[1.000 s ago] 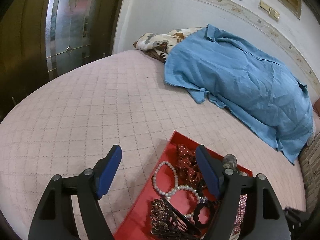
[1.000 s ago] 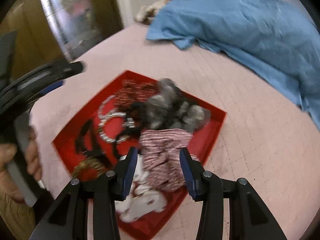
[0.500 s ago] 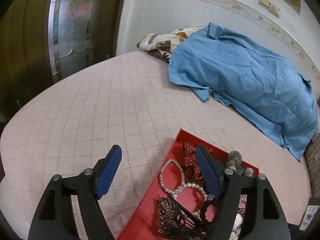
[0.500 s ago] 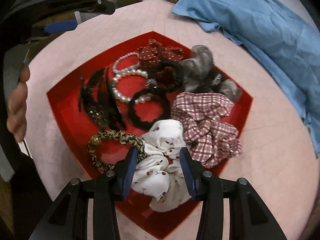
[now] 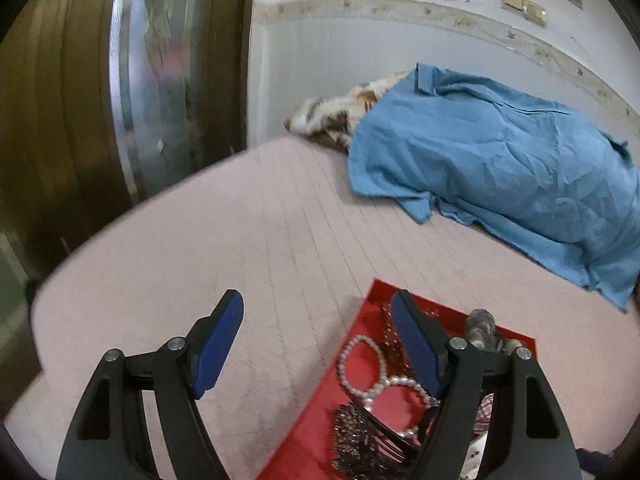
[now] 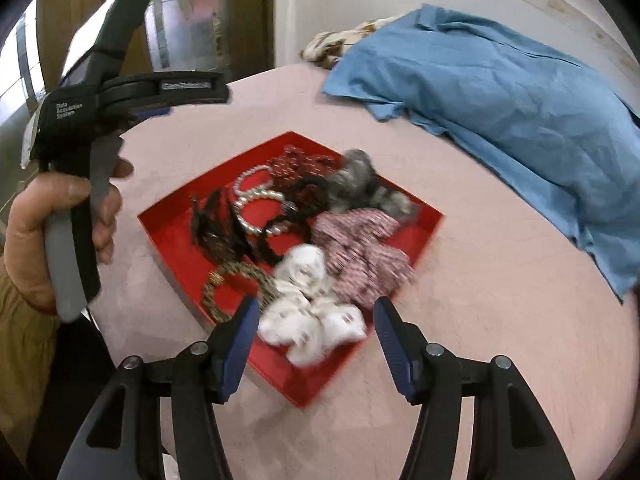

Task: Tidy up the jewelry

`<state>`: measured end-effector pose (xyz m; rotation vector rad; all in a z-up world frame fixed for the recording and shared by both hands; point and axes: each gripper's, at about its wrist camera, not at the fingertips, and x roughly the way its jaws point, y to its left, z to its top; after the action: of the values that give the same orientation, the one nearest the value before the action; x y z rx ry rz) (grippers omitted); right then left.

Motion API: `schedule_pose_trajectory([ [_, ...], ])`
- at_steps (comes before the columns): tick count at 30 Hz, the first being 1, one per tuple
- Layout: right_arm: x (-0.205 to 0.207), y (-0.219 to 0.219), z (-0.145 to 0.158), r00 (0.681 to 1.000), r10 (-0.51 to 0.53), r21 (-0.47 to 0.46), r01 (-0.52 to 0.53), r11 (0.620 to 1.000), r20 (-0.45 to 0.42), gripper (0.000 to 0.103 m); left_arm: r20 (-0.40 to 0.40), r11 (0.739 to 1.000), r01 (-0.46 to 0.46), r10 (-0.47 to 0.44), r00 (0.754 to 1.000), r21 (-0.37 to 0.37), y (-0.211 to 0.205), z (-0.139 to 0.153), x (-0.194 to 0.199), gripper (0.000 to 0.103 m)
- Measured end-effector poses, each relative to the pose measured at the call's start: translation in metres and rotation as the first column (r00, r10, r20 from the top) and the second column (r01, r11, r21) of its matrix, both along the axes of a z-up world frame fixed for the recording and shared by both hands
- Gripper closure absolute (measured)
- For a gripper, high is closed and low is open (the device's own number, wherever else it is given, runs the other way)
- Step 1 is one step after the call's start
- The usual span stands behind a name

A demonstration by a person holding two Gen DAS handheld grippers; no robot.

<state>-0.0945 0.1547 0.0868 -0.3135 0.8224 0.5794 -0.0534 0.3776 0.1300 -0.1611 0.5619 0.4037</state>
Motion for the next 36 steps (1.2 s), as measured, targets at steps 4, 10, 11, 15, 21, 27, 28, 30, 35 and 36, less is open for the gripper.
schedule_pose_trajectory([
  [4, 0.001, -0.031, -0.004, 0.997, -0.076, 0.038, 0.077, 0.996, -0.024, 0.033, 0.078, 0.997, -0.02, 0.014, 0.997, 0.072, -0.017, 0.017, -0.022, 0.01],
  [10, -0.001, -0.068, 0.0, 0.986, -0.165, 0.099, 0.167, 0.981, -0.027, 0.026, 0.171, 0.99, -0.047, 0.024, 0.985, 0.132, -0.031, 0.051, -0.062, 0.0],
  [11, -0.001, -0.072, 0.001, 0.984, -0.175, 0.11, 0.177, 0.978, -0.026, 0.026, 0.174, 0.991, -0.054, 0.032, 0.984, 0.12, -0.029, 0.057, -0.068, 0.0],
  [15, -0.006, -0.093, 0.004, 0.976, -0.217, 0.161, 0.218, 0.962, -0.028, 0.026, 0.188, 0.99, -0.115, 0.097, 0.977, 0.087, -0.026, 0.083, -0.092, 0.0],
  [21, -0.016, -0.117, 0.012, 0.966, -0.259, 0.232, 0.253, 0.939, -0.002, 0.02, 0.217, 0.989, -0.092, 0.065, 0.974, 0.116, -0.06, 0.111, -0.134, 0.0],
  [27, -0.029, -0.135, 0.024, 0.958, -0.282, 0.276, 0.258, 0.926, 0.048, 0.014, 0.16, 0.983, -0.058, 0.03, 0.987, 0.176, -0.11, 0.111, -0.146, 0.0],
  [28, -0.032, -0.136, 0.026, 0.957, -0.284, 0.279, 0.257, 0.926, 0.063, 0.013, 0.157, 0.983, -0.049, 0.021, 0.987, 0.177, -0.115, 0.11, -0.147, 0.0],
  [30, -0.04, -0.14, 0.032, 0.952, -0.289, 0.283, 0.252, 0.926, 0.098, 0.011, 0.132, 0.985, -0.012, -0.011, 0.991, 0.174, -0.132, 0.104, -0.147, 0.0],
  [35, -0.054, -0.149, 0.043, 0.94, -0.304, 0.3, 0.248, 0.921, 0.156, 0.008, 0.008, 0.984, 0.08, -0.082, 0.997, 0.156, -0.159, 0.079, -0.139, 0.0],
  [36, -0.056, -0.151, 0.044, 0.938, -0.306, 0.301, 0.249, 0.921, 0.161, 0.008, -0.021, 0.985, 0.103, -0.101, 0.995, 0.138, -0.163, 0.072, -0.138, 0.0],
])
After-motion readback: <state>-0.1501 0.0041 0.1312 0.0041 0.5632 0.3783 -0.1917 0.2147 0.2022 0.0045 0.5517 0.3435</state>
